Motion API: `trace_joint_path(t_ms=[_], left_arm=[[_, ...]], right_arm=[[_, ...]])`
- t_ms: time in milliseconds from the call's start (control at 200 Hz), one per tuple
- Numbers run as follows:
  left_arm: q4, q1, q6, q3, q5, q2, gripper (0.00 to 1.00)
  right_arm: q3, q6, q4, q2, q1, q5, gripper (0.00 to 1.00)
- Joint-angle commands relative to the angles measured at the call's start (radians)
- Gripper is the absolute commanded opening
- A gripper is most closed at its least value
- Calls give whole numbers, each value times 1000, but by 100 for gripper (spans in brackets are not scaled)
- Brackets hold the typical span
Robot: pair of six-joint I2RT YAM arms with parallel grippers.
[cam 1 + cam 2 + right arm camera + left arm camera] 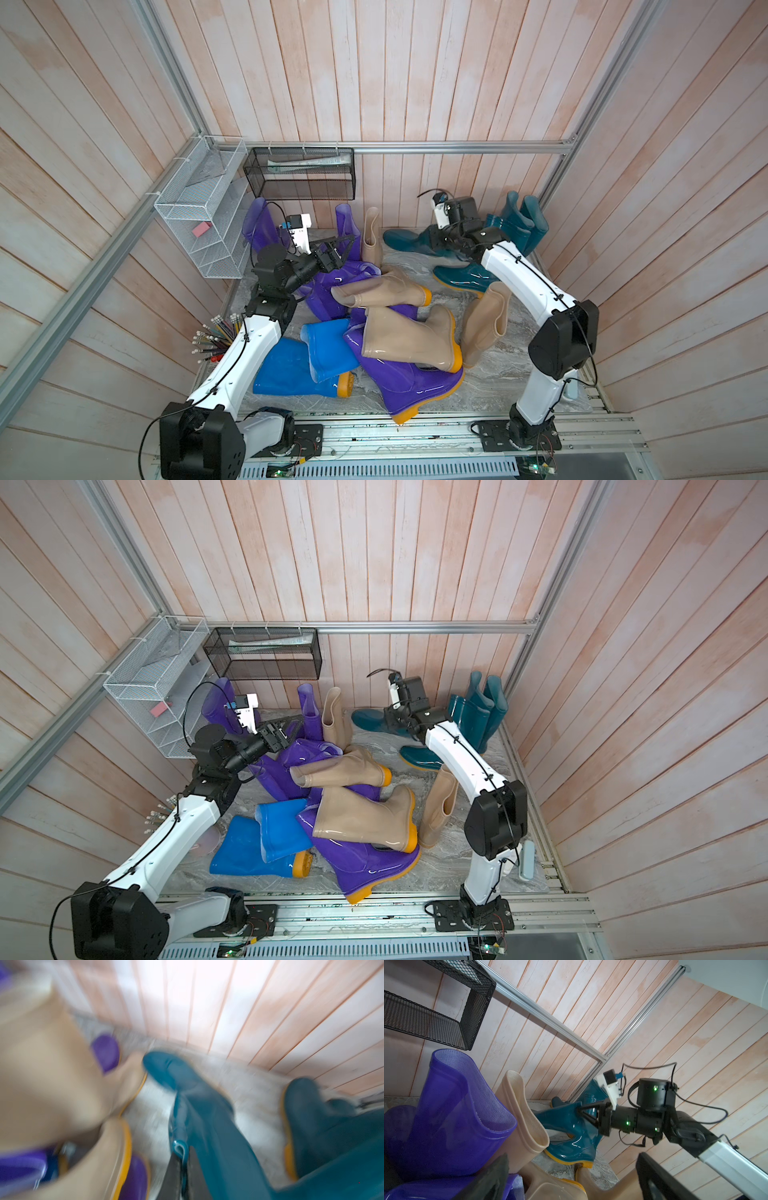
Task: Match and arrange rain boots in pairs
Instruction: Adjust the rain boot at the center of the board.
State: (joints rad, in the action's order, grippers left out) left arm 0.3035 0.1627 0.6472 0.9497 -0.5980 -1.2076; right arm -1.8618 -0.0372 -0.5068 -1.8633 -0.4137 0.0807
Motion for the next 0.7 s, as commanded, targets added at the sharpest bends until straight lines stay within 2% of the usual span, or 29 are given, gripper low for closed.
trace_joint_path(t_ms=[0,145,205,250,285,365,450,565,695], left_arm=[[-1,-3,-21,-12,-3,12,98],[-2,-3,-26,-12,-2,8,98],[-3,-3,-25,-13,-5,4,98],[-4,-3,-24,-12,-6,-1,98],[-4,-3,-26,-12,-6,-2,98],[-5,-3,-27,-10,-5,-7,98],[-6,-4,-27,-9,-6,-12,98],[-4,-4,-22,-9,-12,-12,98],[0,-4,-18,-9,-20,-14,98]], right_arm=[[-179,-23,-71,-105,36,-25,0],[-406,-25,-188,-265,72,-77,1],[-474,-21,-212,-314,74,-87,11],[-522,-22,-219,-344,75,-103,27],[-557,-24,-224,-361,75,-113,36],[-633,-24,-238,-390,78,-133,50],[-690,-24,-258,-392,87,-145,60],[-636,-6,-239,-321,104,-159,66],[-390,45,-119,-161,118,-179,75]])
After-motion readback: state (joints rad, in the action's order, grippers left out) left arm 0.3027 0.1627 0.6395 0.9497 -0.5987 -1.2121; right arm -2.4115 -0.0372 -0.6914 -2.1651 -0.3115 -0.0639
